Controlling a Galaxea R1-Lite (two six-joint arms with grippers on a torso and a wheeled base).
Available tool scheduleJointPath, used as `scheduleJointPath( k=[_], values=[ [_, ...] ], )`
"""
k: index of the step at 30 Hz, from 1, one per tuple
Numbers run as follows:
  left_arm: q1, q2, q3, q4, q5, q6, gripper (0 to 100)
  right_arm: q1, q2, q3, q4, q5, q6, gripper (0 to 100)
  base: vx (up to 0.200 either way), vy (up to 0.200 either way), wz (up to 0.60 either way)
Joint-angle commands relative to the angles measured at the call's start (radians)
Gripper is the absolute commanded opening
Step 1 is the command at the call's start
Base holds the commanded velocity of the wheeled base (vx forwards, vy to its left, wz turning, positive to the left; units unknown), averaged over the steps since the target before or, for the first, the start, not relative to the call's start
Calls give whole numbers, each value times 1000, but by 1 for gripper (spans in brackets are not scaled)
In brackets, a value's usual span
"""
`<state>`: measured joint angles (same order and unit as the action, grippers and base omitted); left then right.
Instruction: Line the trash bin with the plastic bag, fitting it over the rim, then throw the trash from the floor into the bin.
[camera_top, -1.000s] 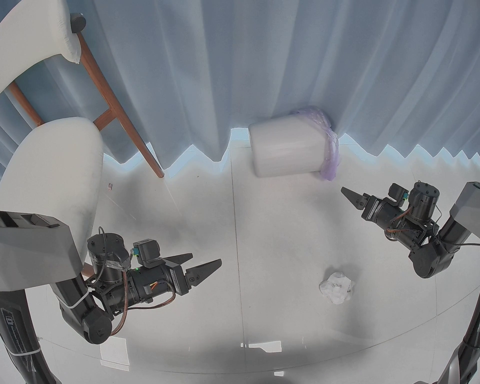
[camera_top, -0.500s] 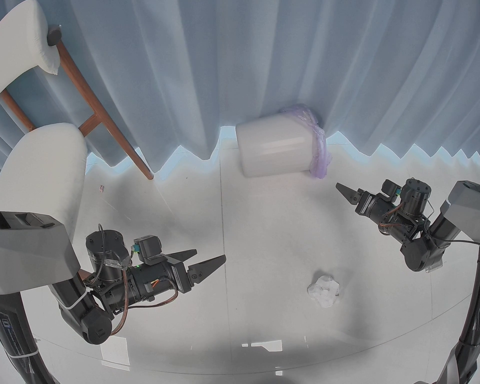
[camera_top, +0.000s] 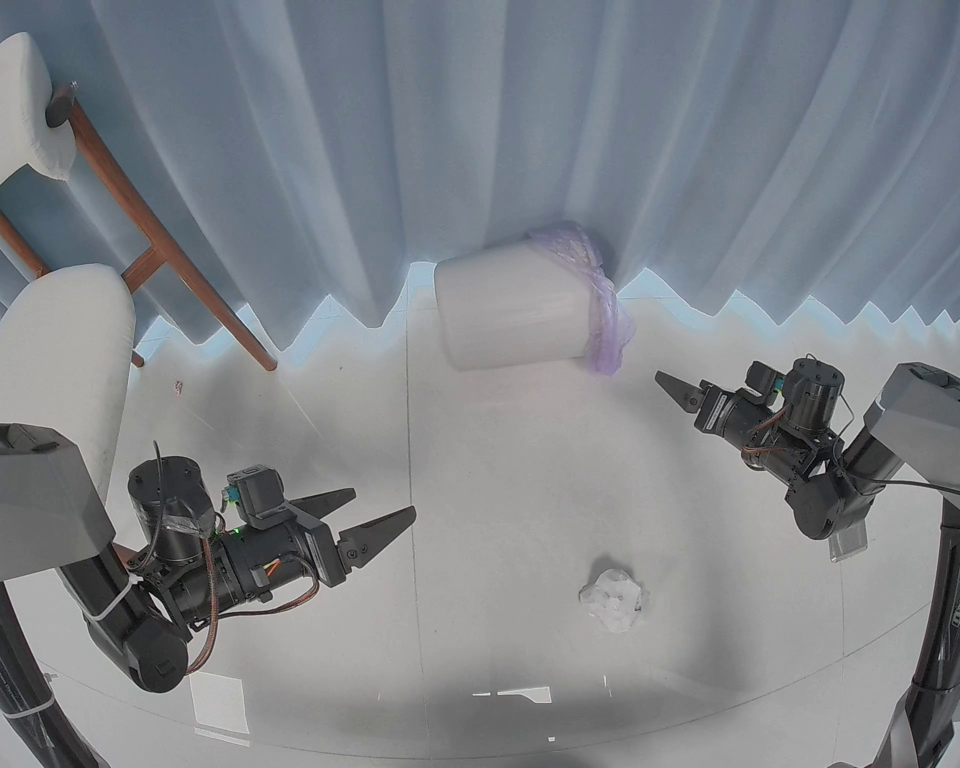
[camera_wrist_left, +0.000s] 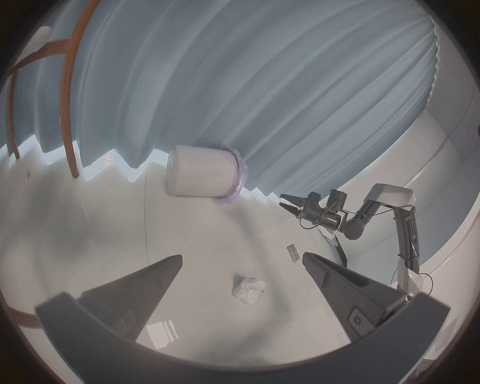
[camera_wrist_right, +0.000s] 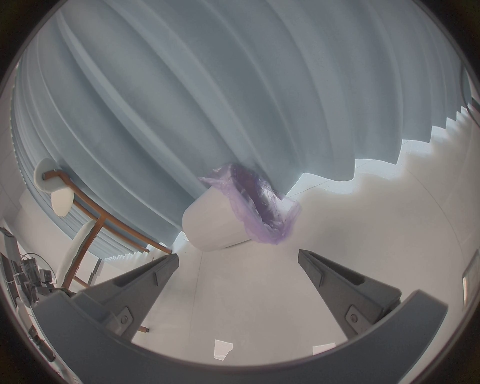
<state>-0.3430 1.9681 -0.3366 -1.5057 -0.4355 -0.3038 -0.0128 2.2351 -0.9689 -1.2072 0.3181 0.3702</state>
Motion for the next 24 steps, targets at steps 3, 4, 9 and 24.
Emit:
scheduleJointPath(
  k=[3, 4, 9, 24],
  values=[
    [-4, -15, 2, -1, 0, 0, 100, 11, 18, -19, 2, 9, -2, 100, 200, 0, 0],
    [-7, -15, 4, -1, 0, 0, 100, 13, 21, -20, 0, 16, -2, 100, 200, 0, 0],
    [-11, -15, 4, -1, 1, 0, 100, 14, 28, -47, 2, 30, -2, 100, 200, 0, 0],
    [-30, 9, -59, -2, 93, 15, 100, 63, 126, -225, 64, 62, -5, 100, 120, 0, 0]
  ],
)
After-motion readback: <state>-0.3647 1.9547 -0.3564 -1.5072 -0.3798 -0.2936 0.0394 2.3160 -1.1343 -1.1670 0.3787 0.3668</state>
